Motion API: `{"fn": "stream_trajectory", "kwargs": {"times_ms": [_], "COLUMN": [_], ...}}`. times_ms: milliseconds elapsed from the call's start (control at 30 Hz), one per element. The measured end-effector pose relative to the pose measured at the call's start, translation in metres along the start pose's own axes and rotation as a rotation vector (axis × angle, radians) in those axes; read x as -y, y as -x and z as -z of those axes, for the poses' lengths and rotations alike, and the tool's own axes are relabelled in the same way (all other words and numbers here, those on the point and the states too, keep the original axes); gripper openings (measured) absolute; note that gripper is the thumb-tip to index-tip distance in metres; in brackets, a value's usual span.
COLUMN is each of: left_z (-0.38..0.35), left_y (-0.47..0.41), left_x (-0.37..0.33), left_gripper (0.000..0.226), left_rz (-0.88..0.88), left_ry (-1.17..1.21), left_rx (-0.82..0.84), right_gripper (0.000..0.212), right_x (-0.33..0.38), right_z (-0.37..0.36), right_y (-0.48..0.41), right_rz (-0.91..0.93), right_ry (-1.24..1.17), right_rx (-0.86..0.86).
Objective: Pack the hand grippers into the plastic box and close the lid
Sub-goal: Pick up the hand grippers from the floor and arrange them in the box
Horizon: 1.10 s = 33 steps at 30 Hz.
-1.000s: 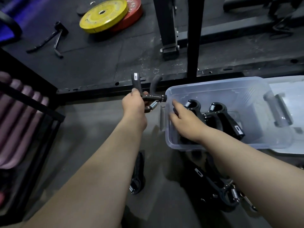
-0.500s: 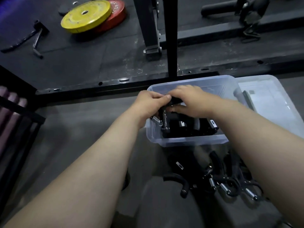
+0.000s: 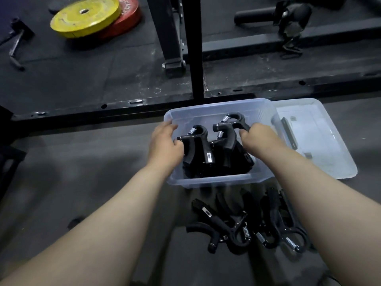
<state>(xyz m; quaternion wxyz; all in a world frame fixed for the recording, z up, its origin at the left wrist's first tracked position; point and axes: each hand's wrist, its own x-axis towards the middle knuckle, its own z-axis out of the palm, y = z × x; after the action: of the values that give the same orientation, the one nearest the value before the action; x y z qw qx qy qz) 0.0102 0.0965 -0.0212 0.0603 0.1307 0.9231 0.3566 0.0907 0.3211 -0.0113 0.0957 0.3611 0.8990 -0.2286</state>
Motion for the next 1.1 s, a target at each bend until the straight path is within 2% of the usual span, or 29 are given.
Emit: {"fn": "stream_trajectory", "kwargs": {"times_ms": [200, 400, 500, 600, 667, 733, 800, 900, 1100], "left_z": [-0.005, -0.008, -0.009, -0.010, -0.010, -0.010, -0.009, -0.008, -0.008], "left_y": [0.008, 0.010, 0.010, 0.009, 0.009, 0.009, 0.010, 0.010, 0.011], "left_x": [0.008, 0.010, 0.012, 0.013, 0.014, 0.014, 0.012, 0.012, 0.012], "left_gripper": [0.063, 0.062, 0.061, 0.061, 0.060, 0.060, 0.059, 0.059, 0.059], "left_rz": [-0.022, -0.022, -0.030, -0.035, -0.036, -0.034, -0.033, -0.034, -0.031], "left_ry": [-0.059, -0.071, -0.081, -0.087, -0.088, -0.086, -0.090, -0.088, -0.085], "left_rx": [0.066, 0.065, 0.060, 0.053, 0.050, 0.044, 0.043, 0.053, 0.060], "right_gripper": [0.040, 0.040, 0.035, 0.022, 0.018, 0.014, 0.016, 0.016, 0.023], "right_x": [-0.001, -0.002, -0.005, -0.020, -0.026, -0.024, -0.018, -0.011, -0.008], "right_z": [-0.020, -0.029, -0.018, 0.000, 0.007, 0.007, -0.001, -0.017, -0.021], "right_y": [0.005, 0.005, -0.002, -0.012, -0.015, -0.011, -0.007, -0.005, -0.007], "right_rz": [-0.001, 0.001, -0.053, -0.174, -0.192, -0.134, -0.020, 0.093, 0.152], "right_ry": [-0.022, -0.104, -0.285, -0.565, -0.647, -0.600, -0.415, -0.190, 0.016], "right_rx": [0.076, 0.164, 0.194, 0.139, 0.182, 0.300, 0.367, 0.285, 0.230]}}
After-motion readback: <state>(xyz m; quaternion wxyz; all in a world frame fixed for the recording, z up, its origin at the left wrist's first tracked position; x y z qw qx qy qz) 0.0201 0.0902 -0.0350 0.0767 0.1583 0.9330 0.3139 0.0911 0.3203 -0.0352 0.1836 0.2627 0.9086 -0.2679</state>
